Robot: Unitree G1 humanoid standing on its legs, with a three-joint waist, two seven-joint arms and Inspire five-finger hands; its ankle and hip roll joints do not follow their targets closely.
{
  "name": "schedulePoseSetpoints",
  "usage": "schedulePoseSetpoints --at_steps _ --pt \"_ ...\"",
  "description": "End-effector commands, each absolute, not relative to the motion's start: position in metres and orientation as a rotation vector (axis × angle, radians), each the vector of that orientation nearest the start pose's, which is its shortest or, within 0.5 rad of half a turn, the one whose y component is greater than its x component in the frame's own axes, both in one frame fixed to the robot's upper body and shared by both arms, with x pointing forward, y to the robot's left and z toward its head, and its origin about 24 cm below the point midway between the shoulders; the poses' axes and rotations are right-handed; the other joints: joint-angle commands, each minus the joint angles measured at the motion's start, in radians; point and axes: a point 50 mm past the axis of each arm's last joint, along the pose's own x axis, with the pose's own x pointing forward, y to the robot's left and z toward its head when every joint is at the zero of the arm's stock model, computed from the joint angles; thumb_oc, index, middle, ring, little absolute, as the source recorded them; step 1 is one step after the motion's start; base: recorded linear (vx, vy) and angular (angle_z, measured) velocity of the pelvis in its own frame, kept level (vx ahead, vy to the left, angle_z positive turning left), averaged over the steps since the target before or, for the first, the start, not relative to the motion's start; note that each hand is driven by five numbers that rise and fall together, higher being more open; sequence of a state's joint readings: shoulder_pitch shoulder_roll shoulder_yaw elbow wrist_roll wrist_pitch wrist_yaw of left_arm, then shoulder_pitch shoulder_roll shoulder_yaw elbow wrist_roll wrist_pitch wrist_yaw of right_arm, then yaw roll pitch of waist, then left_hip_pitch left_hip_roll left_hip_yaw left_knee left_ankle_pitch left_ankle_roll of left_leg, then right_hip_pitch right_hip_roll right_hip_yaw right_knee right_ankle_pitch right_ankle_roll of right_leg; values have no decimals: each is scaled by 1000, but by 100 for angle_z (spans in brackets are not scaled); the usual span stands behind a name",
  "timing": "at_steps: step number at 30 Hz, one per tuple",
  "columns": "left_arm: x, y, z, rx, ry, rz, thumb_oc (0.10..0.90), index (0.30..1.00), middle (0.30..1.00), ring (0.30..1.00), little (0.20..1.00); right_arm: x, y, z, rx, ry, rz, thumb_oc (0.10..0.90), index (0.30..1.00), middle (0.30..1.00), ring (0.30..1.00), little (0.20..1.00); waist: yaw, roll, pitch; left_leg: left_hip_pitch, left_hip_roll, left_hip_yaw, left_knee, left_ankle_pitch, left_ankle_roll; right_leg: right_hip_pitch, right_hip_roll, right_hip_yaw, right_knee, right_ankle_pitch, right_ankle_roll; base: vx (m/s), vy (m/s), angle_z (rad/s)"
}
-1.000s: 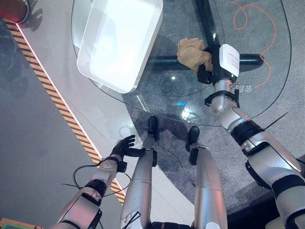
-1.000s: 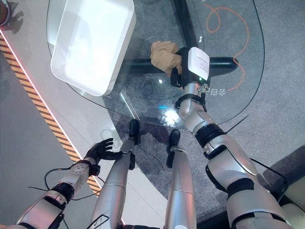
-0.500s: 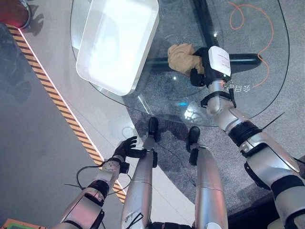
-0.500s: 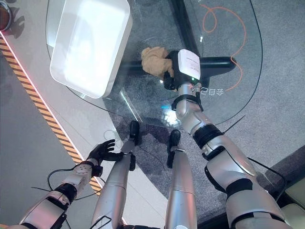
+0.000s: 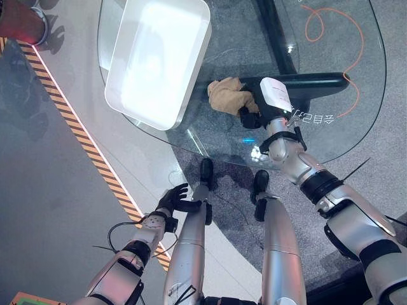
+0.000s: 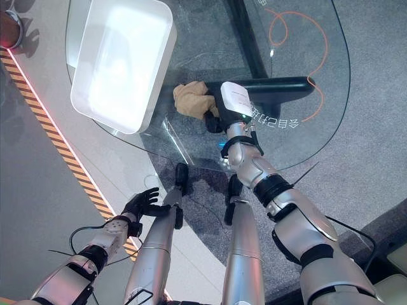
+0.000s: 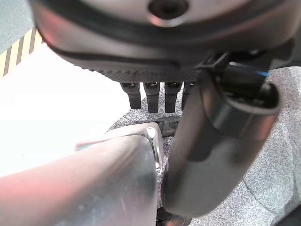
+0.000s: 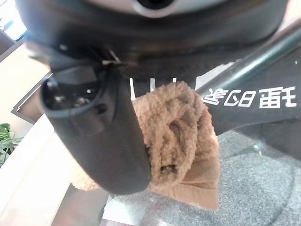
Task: Wipe the table with a cloth and put it in the basket.
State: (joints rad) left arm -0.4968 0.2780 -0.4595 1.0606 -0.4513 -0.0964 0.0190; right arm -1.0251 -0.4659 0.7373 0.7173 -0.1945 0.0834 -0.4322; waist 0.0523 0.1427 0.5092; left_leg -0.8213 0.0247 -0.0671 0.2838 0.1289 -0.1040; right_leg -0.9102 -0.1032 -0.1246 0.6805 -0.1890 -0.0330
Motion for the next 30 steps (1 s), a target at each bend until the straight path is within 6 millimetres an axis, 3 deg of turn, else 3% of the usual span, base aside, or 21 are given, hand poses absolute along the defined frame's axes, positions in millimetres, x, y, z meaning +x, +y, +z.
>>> schedulePoseSetpoints --at_steps 1,12,16,20,23,25,30 --pt "282 187 -67 182 596 -55 800 900 900 900 900 370 -46 142 -1013 -461 299 100 300 300 300 200 1 -16 11 0 -85 87 154 -123 89 38 37 12 -157 117 32 0 0 0" --pt "285 188 -64 167 579 -24 800 900 900 900 900 369 -46 145 -994 -468 294 100 300 300 300 200 2 -23 11 5 -84 80 146 -118 89 42 36 10 -161 123 34 0 0 0" --pt "290 198 -55 61 503 140 800 900 900 900 900 371 -51 146 -946 -455 243 100 300 300 300 200 3 -23 11 6 -83 77 145 -117 88 41 36 12 -159 122 33 0 0 0" --pt "305 230 -22 -68 302 507 800 900 900 900 900 375 -62 150 -784 -432 107 100 300 300 300 200 6 -29 11 5 -79 74 154 -119 85 39 39 20 -142 112 31 5 -19 4" --pt "317 248 11 -182 133 667 800 900 900 900 900 377 -73 157 -658 -433 -4 100 300 300 300 200 11 -35 11 4 -77 69 161 -123 84 38 40 21 -132 108 34 -1 -44 5" --pt "321 252 23 -218 80 703 800 900 900 900 900 377 -77 161 -619 -443 -44 100 300 300 300 200 14 -37 11 4 -77 66 162 -124 85 38 41 20 -130 108 35 -9 -43 4" --pt "334 259 73 -344 -176 757 800 900 900 900 900 379 -88 186 -496 -497 -163 100 300 300 300 200 16 -48 11 -4 -75 55 168 -128 86 31 49 20 -119 109 36 -9 -25 0"
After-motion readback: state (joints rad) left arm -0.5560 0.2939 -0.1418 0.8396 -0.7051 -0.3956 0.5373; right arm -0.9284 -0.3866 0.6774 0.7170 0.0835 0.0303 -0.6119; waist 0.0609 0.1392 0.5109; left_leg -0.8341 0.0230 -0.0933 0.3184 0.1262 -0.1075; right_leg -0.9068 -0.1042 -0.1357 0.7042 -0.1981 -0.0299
